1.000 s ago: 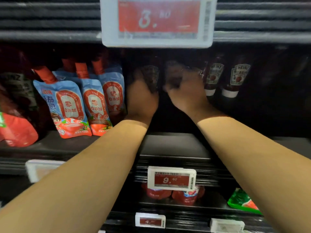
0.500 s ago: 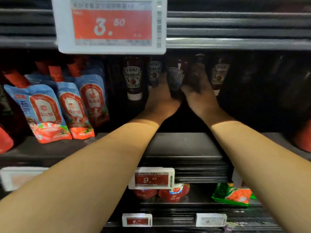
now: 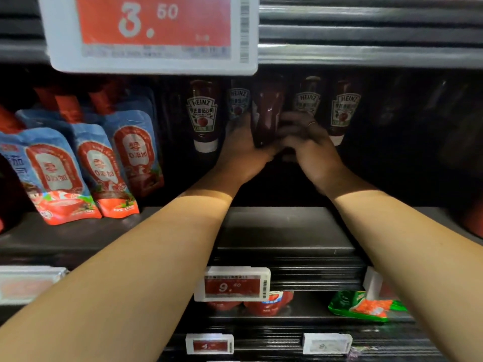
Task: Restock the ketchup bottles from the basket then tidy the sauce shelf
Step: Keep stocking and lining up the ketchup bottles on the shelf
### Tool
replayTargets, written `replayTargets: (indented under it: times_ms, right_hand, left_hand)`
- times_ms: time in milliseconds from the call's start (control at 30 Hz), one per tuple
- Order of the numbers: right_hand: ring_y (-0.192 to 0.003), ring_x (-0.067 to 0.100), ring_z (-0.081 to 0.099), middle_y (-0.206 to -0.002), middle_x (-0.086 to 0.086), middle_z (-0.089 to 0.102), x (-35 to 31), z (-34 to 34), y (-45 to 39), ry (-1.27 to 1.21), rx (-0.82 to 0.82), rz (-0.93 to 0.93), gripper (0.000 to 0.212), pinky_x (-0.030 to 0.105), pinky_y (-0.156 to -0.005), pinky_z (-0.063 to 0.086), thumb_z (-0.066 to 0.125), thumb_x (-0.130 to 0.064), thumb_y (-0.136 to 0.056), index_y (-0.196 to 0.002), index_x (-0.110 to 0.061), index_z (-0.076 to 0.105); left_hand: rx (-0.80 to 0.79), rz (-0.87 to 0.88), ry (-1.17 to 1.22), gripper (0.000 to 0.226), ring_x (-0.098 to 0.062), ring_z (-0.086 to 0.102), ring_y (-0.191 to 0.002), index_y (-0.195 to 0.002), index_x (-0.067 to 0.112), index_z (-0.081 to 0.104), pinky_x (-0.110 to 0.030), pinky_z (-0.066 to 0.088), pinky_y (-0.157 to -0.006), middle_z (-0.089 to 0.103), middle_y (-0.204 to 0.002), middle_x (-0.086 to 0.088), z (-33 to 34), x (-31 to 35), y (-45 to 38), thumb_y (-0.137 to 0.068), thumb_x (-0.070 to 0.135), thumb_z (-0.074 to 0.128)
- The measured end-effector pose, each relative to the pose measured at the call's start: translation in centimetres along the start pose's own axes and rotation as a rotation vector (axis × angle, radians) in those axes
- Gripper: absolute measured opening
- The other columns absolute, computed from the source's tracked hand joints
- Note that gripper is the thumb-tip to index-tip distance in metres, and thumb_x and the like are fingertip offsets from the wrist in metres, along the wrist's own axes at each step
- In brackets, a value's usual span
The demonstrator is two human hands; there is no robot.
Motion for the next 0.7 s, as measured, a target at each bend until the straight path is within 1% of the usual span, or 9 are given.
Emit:
replayTargets:
  times_ms: [67,200,267,333,400,500,567,600,700]
  right_hand:
    - [-0.09,0.015,0.063,-0.109,0.018,0.067,-0.2,0.2,0.2,0.036,-0.015,-0.035,0.043,0.018,-0.066,0.05,0.052,0.011,-0.091,-0.13,-0.006,0.057]
    - [-0.084,0.003,0.062,-0.1,-0.002,0.064,0.1,0.5,-0.2,0.074,0.035,-0.073,0.045,0.012,-0.067,0.051,0.063,0.006,-0.092,-0.133,-0.007,0.052]
    - [-0.098,0.007,0.066,-0.113,-0.002,0.067,0.2,1.1,-1.1,0.135,-0.036,-0.063,0.055,0.019,-0.082,0.055,0.07,-0.002,-0.091,-0.14,-0.008,0.048]
    - [-0.116,0.016,0.064,-0.127,0.004,0.066,0.1,1.7,-2.3,0.234,-0.084,-0.071,0.058,0.034,-0.102,0.052,0.074,-0.013,-0.089,-0.141,-0.011,0.048]
    - [-0.117,0.017,0.064,-0.126,0.004,0.067,-0.1,2.0,-3.2,0.376,-0.059,-0.097,0.057,0.038,-0.103,0.051,0.078,-0.028,-0.087,-0.136,-0.014,0.053]
    - [-0.117,0.018,0.063,-0.125,0.004,0.068,0.1,2.8,-3.9,0.432,-0.015,-0.131,0.06,0.038,-0.102,0.051,0.082,-0.036,-0.082,-0.132,-0.013,0.057]
    - [-0.118,0.019,0.062,-0.126,0.005,0.067,0.4,3.3,-4.0,0.427,0.047,-0.15,0.062,0.033,-0.101,0.05,0.083,-0.036,-0.081,-0.132,-0.012,0.057]
    - [-0.118,0.018,0.062,-0.127,0.005,0.066,0.5,3.6,-4.0,0.436,0.083,-0.167,0.063,0.027,-0.097,0.048,0.083,-0.036,-0.081,-0.132,-0.011,0.056]
    - [-0.116,0.017,0.062,-0.126,0.004,0.066,0.4,4.3,-4.2,0.445,0.151,-0.212,0.066,0.015,-0.084,0.04,0.082,-0.036,-0.08,-0.134,-0.011,0.054]
  left_hand:
    - [0.007,-0.051,0.0,0.071,-0.024,0.061,-0.119,-0.132,0.018,0.056,-0.042,0.05,-0.103,0.065,-0.125,-0.006,-0.3,-0.6,-0.3,-0.068,0.035,0.083]
    - [-0.005,-0.109,0.066,0.066,-0.015,0.067,-0.108,-0.132,0.016,0.052,-0.039,0.053,-0.099,0.069,-0.121,-0.002,-1.1,-1.7,-0.7,-0.076,0.022,0.086]
    - [-0.062,-0.096,0.086,0.062,-0.012,0.067,-0.109,-0.131,0.019,0.052,-0.039,0.053,-0.1,0.07,-0.12,0.0,-1.3,-1.5,-0.5,-0.078,0.029,0.084]
    - [-0.087,-0.073,0.012,0.056,-0.009,0.067,-0.107,-0.128,0.024,0.057,-0.036,0.053,-0.099,0.071,-0.116,0.005,-1.7,-1.2,-0.3,-0.079,0.039,0.08]
    - [-0.014,-0.061,-0.054,0.041,-0.005,0.069,-0.094,-0.113,0.025,0.064,-0.03,0.055,-0.091,0.073,-0.101,0.009,-2.5,-1.1,-0.2,-0.078,0.036,0.081]
    - [0.238,-0.078,-0.119,0.025,-0.006,0.064,-0.08,-0.098,0.022,0.066,-0.02,0.054,-0.082,0.066,-0.084,0.012,-4.6,-0.9,0.5,-0.077,0.016,0.079]
    - [0.417,-0.084,-0.198,0.028,-0.012,0.063,-0.088,-0.103,0.014,0.068,-0.012,0.048,-0.079,0.067,-0.093,0.003,-5.8,-0.7,1.2,-0.076,0.009,0.074]
    - [0.479,-0.111,-0.237,0.036,-0.018,0.063,-0.1,-0.112,0.01,0.066,-0.015,0.047,-0.084,0.068,-0.104,-0.004,-6.1,-0.7,1.5,-0.077,0.01,0.073]
    - [0.505,-0.317,-0.27,0.072,-0.035,0.044,-0.134,-0.145,0.012,0.041,-0.039,0.039,-0.11,0.048,-0.141,-0.017,-6.4,-1.2,1.4,-0.083,0.028,0.075]
Point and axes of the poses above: each hand's wrist, its own y-axis away from the middle knuckle, its own z-axis out of the palm, x = y × z, the point moved 3 cm from there along -y, towards the middle knuckle
